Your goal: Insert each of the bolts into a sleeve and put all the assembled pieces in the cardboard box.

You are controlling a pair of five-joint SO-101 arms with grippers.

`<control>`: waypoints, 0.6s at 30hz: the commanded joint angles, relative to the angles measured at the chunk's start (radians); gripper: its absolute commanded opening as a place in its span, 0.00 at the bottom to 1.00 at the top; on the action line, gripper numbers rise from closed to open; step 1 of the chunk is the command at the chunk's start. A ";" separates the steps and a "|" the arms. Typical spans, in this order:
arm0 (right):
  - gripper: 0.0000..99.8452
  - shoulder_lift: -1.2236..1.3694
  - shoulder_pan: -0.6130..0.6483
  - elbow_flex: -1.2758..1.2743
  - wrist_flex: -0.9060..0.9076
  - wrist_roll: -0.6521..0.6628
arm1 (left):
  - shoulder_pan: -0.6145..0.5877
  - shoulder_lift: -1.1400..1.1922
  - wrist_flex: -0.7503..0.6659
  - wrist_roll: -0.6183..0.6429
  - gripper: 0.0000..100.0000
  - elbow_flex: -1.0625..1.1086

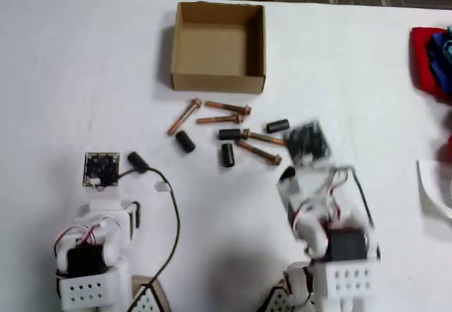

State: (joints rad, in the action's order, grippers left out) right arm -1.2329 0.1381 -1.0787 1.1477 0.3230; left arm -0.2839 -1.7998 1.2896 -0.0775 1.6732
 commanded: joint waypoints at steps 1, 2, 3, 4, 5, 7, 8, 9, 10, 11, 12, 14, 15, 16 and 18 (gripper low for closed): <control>0.17 0.375 0.021 0.204 -0.005 -0.046 | -0.006 -0.023 -0.003 0.006 0.18 0.021; 0.17 0.458 0.024 0.221 -0.005 -0.046 | -0.006 -0.023 -0.003 0.006 0.18 0.021; 0.17 0.539 0.025 0.235 -0.005 -0.044 | -0.006 -0.023 -0.003 0.006 0.18 0.021; 0.17 0.613 0.030 0.242 -0.010 -0.041 | -0.006 -0.023 -0.003 0.006 0.18 0.021; 0.17 0.677 0.033 0.252 -0.012 -0.040 | -0.006 -0.023 -0.003 0.006 0.18 0.021; 0.17 0.796 0.033 0.282 -0.013 -0.040 | -0.006 -0.023 -0.003 0.006 0.18 0.021; 0.17 0.846 0.033 0.305 -0.013 -0.040 | -0.006 -0.023 -0.003 0.006 0.18 0.021; 0.17 0.894 0.033 0.331 -0.013 -0.040 | -0.006 -0.023 -0.003 0.006 0.18 0.021; 0.17 0.937 0.035 0.361 -0.013 -0.040 | -0.006 -0.023 -0.003 0.006 0.18 0.021; 0.17 0.975 0.035 0.393 -0.013 -0.040 | -0.006 -0.023 -0.003 0.006 0.18 0.021; 0.17 1.013 0.035 0.427 -0.013 -0.040 | -0.006 -0.023 -0.003 0.006 0.18 0.021; 0.17 1.073 0.035 0.494 -0.008 -0.040 | -0.006 -0.023 -0.003 0.006 0.18 0.021; 0.17 1.099 0.035 0.525 -0.007 -0.040 | -0.006 -0.023 -0.003 0.006 0.18 0.021; 0.17 1.119 0.035 0.549 -0.005 -0.040 | -0.006 -0.023 -0.003 0.006 0.18 0.021; 0.17 1.139 0.035 0.582 -0.004 -0.040 | -0.006 -0.023 -0.003 0.006 0.18 0.021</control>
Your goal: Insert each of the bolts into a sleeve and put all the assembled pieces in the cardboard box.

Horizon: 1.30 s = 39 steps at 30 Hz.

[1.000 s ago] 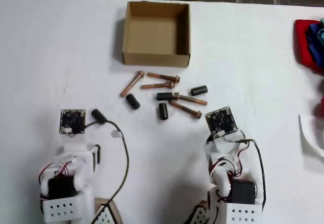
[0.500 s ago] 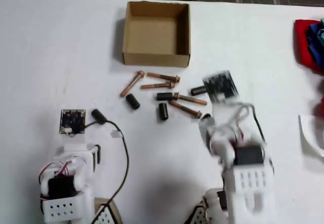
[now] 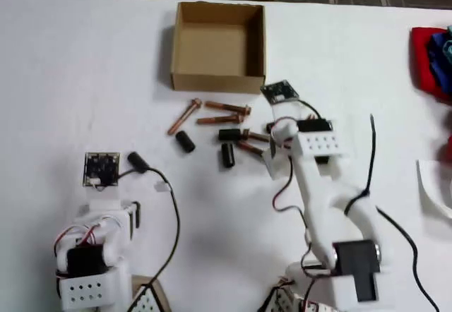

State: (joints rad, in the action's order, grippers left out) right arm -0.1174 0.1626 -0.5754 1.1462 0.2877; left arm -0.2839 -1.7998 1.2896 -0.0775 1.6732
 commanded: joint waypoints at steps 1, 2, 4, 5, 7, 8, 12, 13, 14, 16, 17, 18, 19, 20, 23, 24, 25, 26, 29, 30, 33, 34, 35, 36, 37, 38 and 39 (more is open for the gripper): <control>0.17 0.030 0.010 0.094 0.005 -0.005 | -0.006 -0.023 -0.003 0.006 0.18 0.021; 0.17 0.033 0.018 0.107 0.010 -0.005 | -0.006 -0.023 -0.003 0.006 0.18 0.021; 0.17 0.031 0.041 0.121 0.010 -0.005 | -0.006 -0.023 -0.003 0.006 0.18 0.021; 0.17 0.031 0.051 0.126 0.010 -0.005 | -0.006 -0.023 -0.003 0.006 0.18 0.021; 0.17 0.033 0.085 0.129 0.008 -0.005 | -0.006 -0.023 -0.003 0.006 0.18 0.021; 0.17 0.035 0.104 0.132 0.008 -0.005 | -0.006 -0.023 -0.003 0.006 0.18 0.021; 0.17 0.035 0.163 0.133 0.001 -0.005 | -0.006 -0.023 -0.003 0.006 0.18 0.021; 0.17 0.038 0.180 0.133 -0.001 -0.005 | -0.006 -0.023 -0.003 0.006 0.18 0.021; 0.17 0.041 0.197 0.132 -0.008 -0.008 | -0.006 -0.023 -0.003 0.006 0.18 0.021; 0.17 0.042 0.232 0.127 -0.028 -0.014 | -0.006 -0.023 -0.003 0.006 0.18 0.021; 0.17 0.042 0.248 0.130 -0.039 -0.014 | -0.006 -0.023 -0.003 0.006 0.18 0.021; 0.17 0.042 0.263 0.133 -0.051 -0.014 | -0.006 -0.023 -0.003 0.006 0.18 0.021; 0.17 0.042 0.275 0.133 -0.070 -0.015 | -0.006 -0.023 -0.003 0.006 0.18 0.021; 0.17 0.042 0.291 0.133 -0.090 -0.018 | -0.006 -0.023 -0.003 0.006 0.18 0.021; 0.17 0.058 0.318 0.135 -0.137 -0.110 | -0.006 -0.023 -0.003 0.006 0.18 0.021; 0.17 0.073 0.329 0.147 -0.139 -0.138 | -0.006 -0.023 -0.003 0.006 0.18 0.021; 0.17 0.096 0.338 0.164 -0.139 -0.157 | -0.006 -0.023 -0.003 0.006 0.18 0.021; 0.17 0.124 0.346 0.181 -0.139 -0.166 | -0.006 -0.023 -0.003 0.006 0.18 0.021; 0.17 0.239 0.357 0.261 -0.137 -0.175 | -0.006 -0.023 -0.003 0.006 0.18 0.021; 0.17 0.283 0.355 0.295 -0.136 -0.175 | -0.006 -0.023 -0.003 0.006 0.18 0.021; 0.17 0.412 0.349 0.414 -0.065 -0.176 | -0.006 -0.023 -0.003 0.006 0.18 0.021; 0.17 0.453 0.349 0.454 -0.036 -0.176 | -0.006 -0.023 -0.003 0.006 0.18 0.021; 0.17 0.490 0.351 0.493 -0.013 -0.178 | -0.006 -0.023 -0.003 0.006 0.18 0.021; 0.17 0.527 0.351 0.531 0.005 -0.178 | -0.006 -0.023 -0.003 0.006 0.18 0.021; 0.17 0.561 0.351 0.568 0.022 -0.184 | -0.006 -0.023 -0.003 0.006 0.18 0.021; 0.17 0.593 0.349 0.603 0.036 -0.204 | -0.006 -0.023 -0.003 0.006 0.18 0.021; 0.17 0.621 0.346 0.635 0.050 -0.227 | -0.006 -0.023 -0.003 0.006 0.18 0.021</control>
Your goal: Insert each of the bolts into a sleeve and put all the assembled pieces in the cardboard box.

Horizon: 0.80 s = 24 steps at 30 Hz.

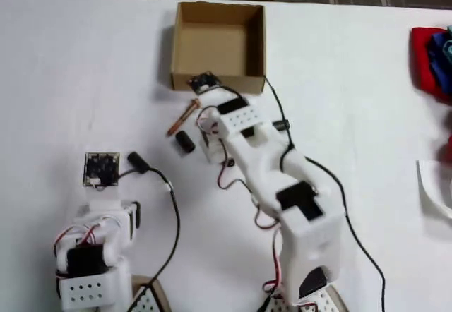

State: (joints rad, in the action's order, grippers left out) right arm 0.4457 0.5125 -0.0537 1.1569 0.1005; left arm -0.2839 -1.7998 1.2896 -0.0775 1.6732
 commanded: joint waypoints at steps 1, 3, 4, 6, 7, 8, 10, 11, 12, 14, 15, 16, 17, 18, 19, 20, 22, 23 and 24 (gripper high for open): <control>0.17 0.084 -0.007 0.141 0.053 -0.058 | -0.006 -0.023 -0.003 0.006 0.18 0.021; 0.17 0.130 -0.010 0.195 0.077 -0.083 | -0.006 -0.023 -0.003 0.006 0.18 0.021; 0.17 0.148 -0.012 0.218 0.090 -0.091 | -0.006 -0.023 -0.003 0.006 0.18 0.021; 0.17 0.180 -0.012 0.255 0.119 -0.091 | -0.006 -0.023 -0.003 0.006 0.18 0.021; 0.17 0.193 -0.012 0.269 0.130 -0.091 | -0.006 -0.023 -0.003 0.006 0.18 0.021; 0.17 0.203 -0.010 0.281 0.142 -0.091 | -0.006 -0.023 -0.003 0.006 0.18 0.021; 0.17 0.219 -0.010 0.301 0.159 -0.091 | -0.006 -0.023 -0.003 0.006 0.18 0.021; 0.17 0.223 -0.010 0.308 0.166 -0.089 | -0.006 -0.023 -0.003 0.006 0.18 0.021; 0.17 0.226 -0.010 0.313 0.176 -0.087 | -0.006 -0.023 -0.003 0.006 0.18 0.021; 0.17 0.226 -0.010 0.315 0.191 -0.081 | -0.006 -0.023 -0.003 0.006 0.18 0.021; 0.17 0.226 -0.010 0.315 0.199 -0.080 | -0.006 -0.023 -0.003 0.006 0.18 0.021; 0.17 0.226 -0.012 0.315 0.203 -0.080 | -0.006 -0.023 -0.003 0.006 0.18 0.021; 0.17 0.226 -0.012 0.315 0.211 -0.080 | -0.006 -0.023 -0.003 0.006 0.18 0.021; 0.17 0.226 -0.012 0.315 0.216 -0.080 | -0.006 -0.023 -0.003 0.006 0.18 0.021; 0.17 0.225 -0.010 0.315 0.219 -0.080 | -0.006 -0.023 -0.003 0.006 0.18 0.021; 0.17 0.225 -0.008 0.315 0.223 -0.080 | -0.006 -0.023 -0.003 0.006 0.18 0.021; 0.17 0.226 -0.005 0.315 0.231 -0.087 | -0.006 -0.023 -0.003 0.006 0.18 0.021; 0.16 0.226 -0.005 0.310 0.231 -0.087 | -0.006 -0.023 -0.003 0.006 0.18 0.021; 0.14 0.228 -0.005 0.310 0.231 -0.087 | -0.006 -0.023 -0.003 0.006 0.18 0.021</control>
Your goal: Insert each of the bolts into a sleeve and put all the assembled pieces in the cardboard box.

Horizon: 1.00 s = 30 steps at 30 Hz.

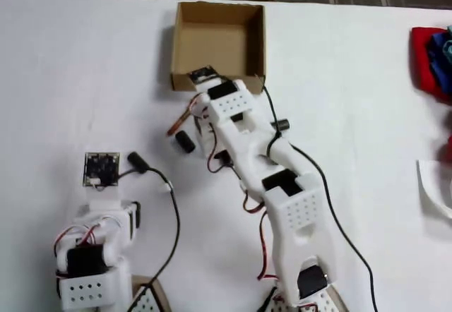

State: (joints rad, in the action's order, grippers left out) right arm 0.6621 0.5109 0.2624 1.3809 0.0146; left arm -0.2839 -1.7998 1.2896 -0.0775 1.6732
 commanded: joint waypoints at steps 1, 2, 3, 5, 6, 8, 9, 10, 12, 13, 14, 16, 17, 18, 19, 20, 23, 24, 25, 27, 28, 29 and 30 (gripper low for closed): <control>0.10 0.012 -0.008 -0.006 0.007 -0.002 | -0.006 -0.023 -0.003 0.006 0.18 0.021; 0.06 0.012 -0.010 -0.006 0.007 0.003 | -0.006 -0.023 -0.003 0.006 0.18 0.021; 0.03 0.012 -0.010 -0.005 0.007 0.005 | -0.006 -0.023 -0.003 0.006 0.18 0.021; 0.03 0.010 -0.012 -0.006 0.008 0.006 | -0.006 -0.023 -0.003 0.006 0.18 0.021; 0.05 0.010 -0.012 -0.006 0.012 0.006 | -0.006 -0.023 -0.003 0.006 0.18 0.021; 0.09 0.010 -0.012 -0.003 0.022 0.006 | -0.006 -0.023 -0.003 0.006 0.18 0.021; 0.11 0.010 -0.012 -0.005 0.022 0.006 | -0.006 -0.023 -0.003 0.006 0.18 0.021; 0.12 0.010 -0.012 -0.005 0.022 0.006 | -0.006 -0.023 -0.003 0.006 0.18 0.021; 0.15 0.010 -0.012 -0.005 0.022 0.006 | -0.006 -0.023 -0.003 0.006 0.18 0.021; 0.16 0.010 -0.012 -0.005 0.022 0.006 | -0.006 -0.023 -0.003 0.006 0.18 0.021; 0.16 0.010 -0.012 -0.006 0.022 0.006 | -0.006 -0.023 -0.003 0.006 0.18 0.021; 0.16 0.012 -0.010 -0.006 0.022 0.006 | -0.006 -0.023 -0.003 0.006 0.18 0.021; 0.16 0.012 -0.010 -0.006 0.022 0.006 | -0.006 -0.023 -0.003 0.006 0.18 0.021; 0.16 0.012 -0.012 -0.008 0.022 0.006 | -0.006 -0.023 -0.003 0.006 0.18 0.021; 0.16 0.013 -0.012 -0.008 0.024 0.006 | -0.006 -0.023 -0.003 0.006 0.18 0.021; 0.16 0.013 -0.012 -0.008 0.030 0.006 | -0.006 -0.023 -0.003 0.006 0.18 0.021; 0.16 0.013 -0.012 -0.008 0.039 0.006 | -0.006 -0.023 -0.003 0.006 0.18 0.021; 0.16 0.015 -0.012 -0.008 0.041 0.006 | -0.006 -0.023 -0.003 0.006 0.18 0.021; 0.16 0.021 -0.012 -0.008 0.041 0.006 | -0.006 -0.023 -0.003 0.006 0.18 0.021; 0.16 0.050 -0.012 -0.006 0.044 0.006 | -0.006 -0.023 -0.003 0.006 0.18 0.021; 0.16 0.061 -0.013 -0.003 0.053 0.006 | -0.006 -0.023 -0.003 0.006 0.18 0.021; 0.16 0.070 -0.019 0.006 0.065 0.006 | -0.006 -0.023 -0.003 0.006 0.18 0.021; 0.16 0.074 -0.024 0.020 0.077 0.006 | -0.006 -0.023 -0.003 0.006 0.18 0.021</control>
State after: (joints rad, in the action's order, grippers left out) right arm 0.6958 0.5109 0.2716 1.4208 0.0161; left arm -0.2839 -1.7998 1.2896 -0.0775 1.6732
